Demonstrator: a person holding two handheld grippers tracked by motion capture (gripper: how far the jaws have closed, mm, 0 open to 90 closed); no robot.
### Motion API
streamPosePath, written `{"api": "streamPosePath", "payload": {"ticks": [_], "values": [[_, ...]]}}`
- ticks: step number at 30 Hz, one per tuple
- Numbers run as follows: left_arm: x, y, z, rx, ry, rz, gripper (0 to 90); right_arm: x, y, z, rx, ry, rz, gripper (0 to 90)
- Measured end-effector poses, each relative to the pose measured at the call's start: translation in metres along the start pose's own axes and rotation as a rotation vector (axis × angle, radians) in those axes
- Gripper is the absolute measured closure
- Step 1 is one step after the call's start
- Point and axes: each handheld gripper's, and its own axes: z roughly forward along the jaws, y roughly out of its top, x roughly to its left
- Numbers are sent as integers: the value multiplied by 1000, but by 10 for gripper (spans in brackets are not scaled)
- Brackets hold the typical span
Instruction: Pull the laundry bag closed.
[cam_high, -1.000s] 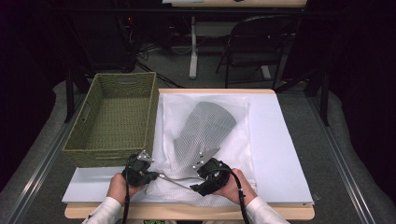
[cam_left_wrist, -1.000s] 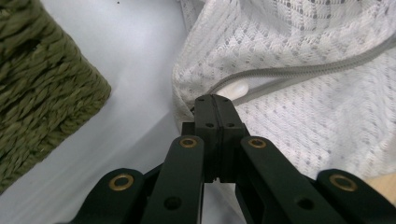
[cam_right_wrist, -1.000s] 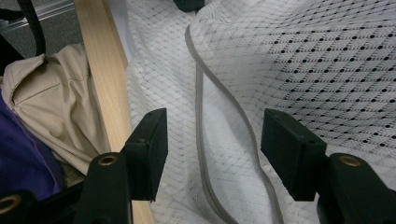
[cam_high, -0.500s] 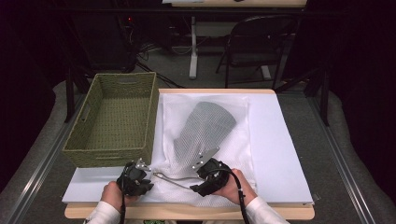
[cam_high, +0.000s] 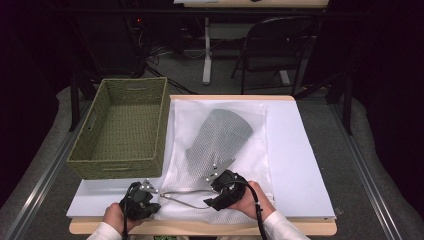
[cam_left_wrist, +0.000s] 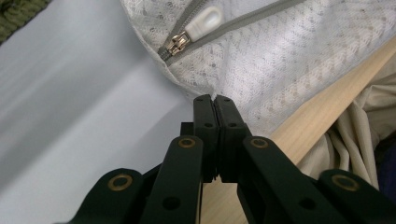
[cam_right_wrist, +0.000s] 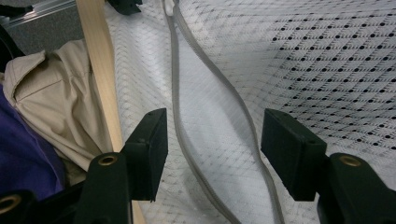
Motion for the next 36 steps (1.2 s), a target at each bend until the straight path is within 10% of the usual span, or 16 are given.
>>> {"api": "streamPosePath", "payload": {"ticks": [8, 17, 25, 36], "values": [[20, 6, -14, -85, -22, -80, 633, 0, 0, 3, 11, 2, -3, 399], [35, 31, -4, -117, -55, -144, 556, 5, 3, 6, 34, 12, -11, 312], [41, 43, 7, -104, -77, -156, 599, 7, 3, 7, 35, 12, -35, 336], [33, 45, 14, -97, -53, -82, 876, 12, 6, 14, 46, 41, -46, 313]]}}
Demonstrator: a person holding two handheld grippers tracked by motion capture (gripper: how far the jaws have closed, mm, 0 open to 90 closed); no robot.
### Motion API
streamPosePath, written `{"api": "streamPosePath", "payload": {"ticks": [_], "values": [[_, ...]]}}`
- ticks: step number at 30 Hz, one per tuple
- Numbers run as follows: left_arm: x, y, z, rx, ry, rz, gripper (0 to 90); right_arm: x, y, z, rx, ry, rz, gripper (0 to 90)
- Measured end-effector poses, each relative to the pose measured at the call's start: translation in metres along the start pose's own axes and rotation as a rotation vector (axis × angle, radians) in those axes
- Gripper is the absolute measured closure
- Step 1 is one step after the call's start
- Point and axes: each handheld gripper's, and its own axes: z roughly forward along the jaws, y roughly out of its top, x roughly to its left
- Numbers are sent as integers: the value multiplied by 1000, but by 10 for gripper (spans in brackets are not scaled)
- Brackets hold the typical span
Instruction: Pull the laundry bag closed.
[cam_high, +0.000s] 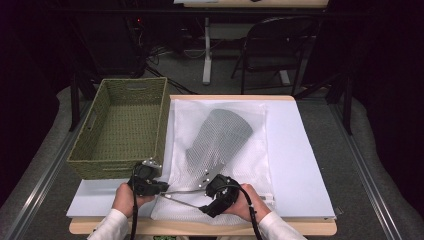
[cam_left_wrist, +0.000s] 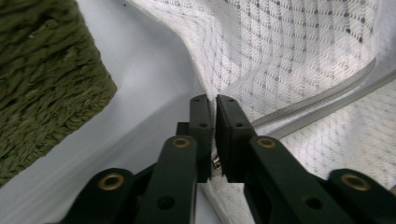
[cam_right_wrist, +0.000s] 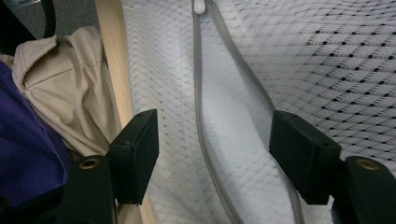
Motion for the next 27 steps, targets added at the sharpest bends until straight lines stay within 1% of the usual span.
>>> {"api": "streamPosePath", "payload": {"ticks": [1, 3, 4, 7, 8, 9, 10, 12, 13, 14, 15, 16, 17, 18, 19, 22, 23, 24, 26, 27], "values": [[-1, 0, 1, 5, 2, 9, 881, 1, 1, 1, 2, 1, 3, 312], [-1, 0, 1, 3, 1, 15, 885, 2, 2, 3, 6, 4, -6, 307], [-2, 0, -1, 1, 4, 18, 887, 3, 2, 4, 8, 9, 3, 303], [-3, -1, -8, -33, 1, 20, 888, 5, 4, 6, 9, 11, -4, 292], [-4, -2, -11, -44, 7, 23, 888, 5, 5, 7, 6, 16, -6, 292], [-5, -2, -14, -51, 3, 25, 888, 6, 6, 8, 4, 20, -1, 292], [-6, -3, -16, -67, 3, 17, 888, 7, 7, 9, 5, 24, -4, 293], [-7, -4, -21, -79, 1, 23, 889, 8, 10, 10, 3, 30, -6, 308], [-7, -4, -22, -90, 4, 19, 889, 8, 11, 11, 2, 43, -19, 318], [-8, -5, -24, -97, 1, 16, 889, 10, 13, 12, 3, 45, -20, 321], [-8, -5, -26, -109, 7, 20, 888, 11, 15, 14, 2, 51, -20, 324], [-10, -5, -28, -114, 2, 14, 889, 12, 16, 15, 2, 58, -30, 325], [-10, -5, -29, -119, 4, 21, 889, 13, 17, 17, 2, 66, -30, 331], [-11, -5, -30, -127, 1, 18, 889, 14, 18, 18, 2, 70, -35, 334], [-12, -5, -31, -124, -9, 24, 889, 15, 19, 19, 1, 74, -38, 338], [-17, -4, -32, -136, -7, 40, 889, 15, 23, 23, -12, 100, -36, 396], [-17, -3, -33, -128, -13, 49, 890, 15, 25, 24, -16, 100, -41, 422], [-19, -3, -32, -136, -5, 47, 890, 15, 26, 26, -18, 106, -40, 430], [-19, -3, -33, -141, -6, 50, 890, 15, 28, 29, -15, 106, -51, 461], [-19, -3, -33, -140, -8, 50, 890, 15, 29, 31, -14, 107, -49, 464]]}}
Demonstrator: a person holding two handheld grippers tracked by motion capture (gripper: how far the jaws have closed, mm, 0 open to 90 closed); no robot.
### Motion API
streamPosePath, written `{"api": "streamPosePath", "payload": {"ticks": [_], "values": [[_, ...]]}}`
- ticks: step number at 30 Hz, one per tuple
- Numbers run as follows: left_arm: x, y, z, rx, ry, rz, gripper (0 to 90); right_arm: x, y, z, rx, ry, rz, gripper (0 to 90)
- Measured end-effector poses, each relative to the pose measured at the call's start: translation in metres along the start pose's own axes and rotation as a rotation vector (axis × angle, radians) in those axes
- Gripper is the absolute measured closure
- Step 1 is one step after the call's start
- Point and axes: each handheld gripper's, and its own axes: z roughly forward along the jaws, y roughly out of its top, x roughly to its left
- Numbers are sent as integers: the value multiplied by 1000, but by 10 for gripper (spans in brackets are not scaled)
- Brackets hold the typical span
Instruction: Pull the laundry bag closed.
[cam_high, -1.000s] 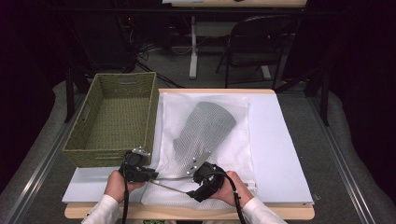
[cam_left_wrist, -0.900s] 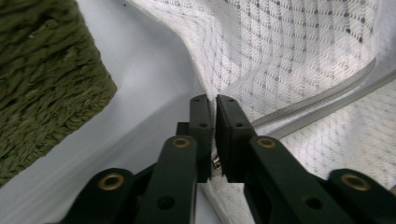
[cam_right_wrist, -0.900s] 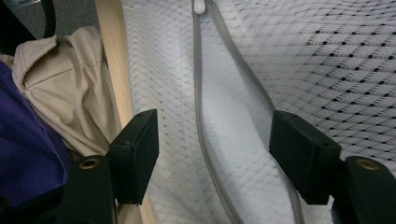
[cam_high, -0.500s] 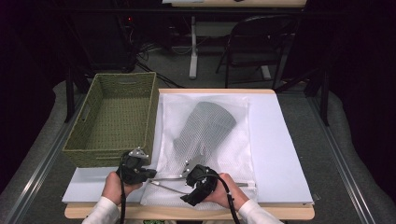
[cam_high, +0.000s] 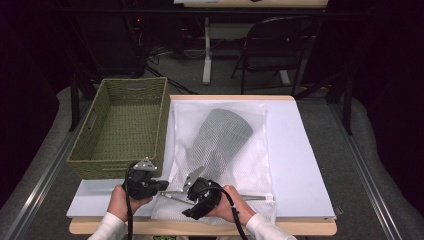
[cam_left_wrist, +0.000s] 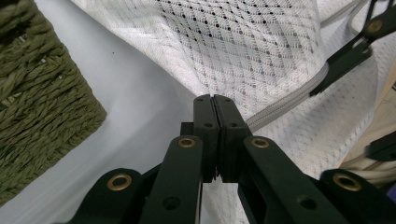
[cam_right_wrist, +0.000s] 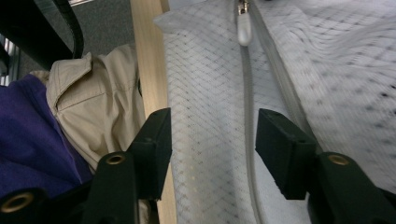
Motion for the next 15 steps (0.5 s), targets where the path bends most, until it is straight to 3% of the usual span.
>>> {"api": "streamPosePath", "payload": {"ticks": [8, 15], "values": [[-2, 0, -3, -20, -20, -5, 891, 1, 6, 10, -21, -15, -11, 571], [-5, 2, -3, -16, -24, 18, 892, -1, 12, 17, -41, -17, -5, 627]]}}
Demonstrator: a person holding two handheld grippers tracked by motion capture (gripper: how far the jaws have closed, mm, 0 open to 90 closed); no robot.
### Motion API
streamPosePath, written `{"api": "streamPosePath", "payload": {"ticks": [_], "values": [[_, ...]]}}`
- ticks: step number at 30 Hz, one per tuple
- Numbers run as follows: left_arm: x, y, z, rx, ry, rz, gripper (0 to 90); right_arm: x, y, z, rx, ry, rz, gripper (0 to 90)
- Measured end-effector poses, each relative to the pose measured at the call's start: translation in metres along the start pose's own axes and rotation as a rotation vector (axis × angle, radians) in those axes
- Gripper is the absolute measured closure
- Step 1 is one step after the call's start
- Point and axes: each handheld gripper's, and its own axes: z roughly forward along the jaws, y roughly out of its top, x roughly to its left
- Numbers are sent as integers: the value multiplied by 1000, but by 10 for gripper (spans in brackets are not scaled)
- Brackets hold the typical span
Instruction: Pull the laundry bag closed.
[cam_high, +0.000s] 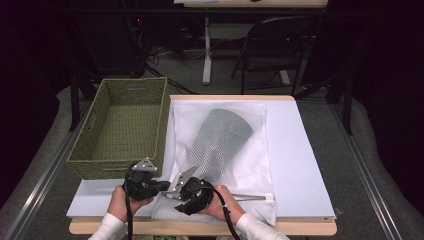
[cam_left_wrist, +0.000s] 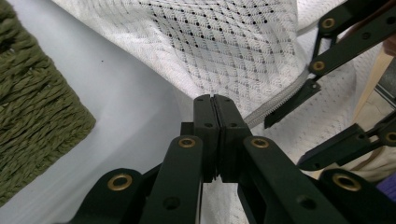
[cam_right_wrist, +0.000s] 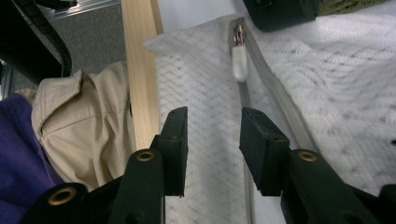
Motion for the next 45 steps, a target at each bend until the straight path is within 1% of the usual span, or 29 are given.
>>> {"api": "streamPosePath", "payload": {"ticks": [1, 2, 4, 6, 8, 9, 10, 11, 15, 17, 18, 21, 23, 24, 26, 27, 28, 30, 31, 32, 34, 36, 37, 38, 40, 41, 42, 43, 45], "values": [[0, 0, 0, -1, -5, 0, 892, 1, 1, 0, -8, -8, 7, 645], [-1, 0, 0, -4, -2, -3, 892, 0, 2, 1, -12, -6, 8, 645], [-2, 0, 0, -3, -9, -2, 891, 1, 5, 3, -34, -24, 9, 660], [-2, 0, 0, -9, -9, -2, 891, 2, 6, 6, -43, -32, 0, 661], [-2, 0, -1, -6, -9, 4, 891, 2, 7, 9, -46, -40, 4, 663], [-2, 0, -1, -8, -13, 1, 891, 1, 7, 9, -55, -47, 14, 669], [-2, 0, -1, -4, -13, 9, 892, 0, 7, 10, -54, -46, 15, 669], [-3, 0, -1, -9, -10, 4, 891, 0, 8, 11, -47, -54, 17, 670], [-5, 1, -1, -4, -18, 11, 891, -1, 8, 15, -44, -55, 24, 711], [-5, 1, 0, -5, -21, 16, 891, -1, 8, 17, -52, -47, 24, 721], [-5, 1, 0, -2, -21, 18, 891, 1, 9, 17, -55, -44, 33, 726], [-5, 1, 0, -3, -25, 13, 890, 1, 9, 18, -66, -41, 43, 776], [-6, 0, 0, -3, -30, 9, 890, 1, 9, 18, -58, -40, 43, 814], [-6, 0, 0, -2, -26, 11, 889, 1, 9, 18, -61, -35, 55, 817], [-6, 0, 0, 0, -29, 14, 888, 0, 9, 18, -61, -28, 54, 825], [-6, 0, 0, 2, -31, 15, 887, 0, 8, 17, -63, -21, 65, 833], [-5, 0, -1, -3, -38, 14, 885, -1, 8, 17, -65, -15, 64, 848], [-5, 0, -2, -5, -54, 3, 861, -1, 7, 16, -63, -21, 62, 859], [-4, 0, -3, -11, -60, -8, 837, -1, 7, 16, -63, -22, 62, 860], [-4, 0, -3, -7, -64, -6, 814, -1, 7, 16, -64, -22, 61, 861], [-2, -1, -3, -5, -71, -25, 755, 0, 7, 17, -63, -25, 59, 861], [-1, -1, -2, 3, -82, -35, 728, 1, 7, 17, -61, -26, 54, 861], [0, -2, -1, 8, -86, -43, 698, 0, 7, 18, -61, -24, 50, 861], [2, -2, 0, 19, -104, -48, 690, 0, 7, 18, -61, -24, 50, 861], [5, -4, 4, 33, -112, -67, 679, 1, 6, 18, -56, -27, 47, 861], [6, -5, 6, 43, -122, -70, 683, 1, 5, 18, -54, -25, 49, 861], [7, -6, 8, 51, -124, -76, 691, 1, 5, 19, -55, -28, 48, 861], [8, -6, 9, 48, -132, -76, 722, 1, 4, 19, -52, -28, 49, 861], [7, -6, 9, 47, -122, -74, 801, 1, 3, 20, -48, -31, 53, 861]]}}
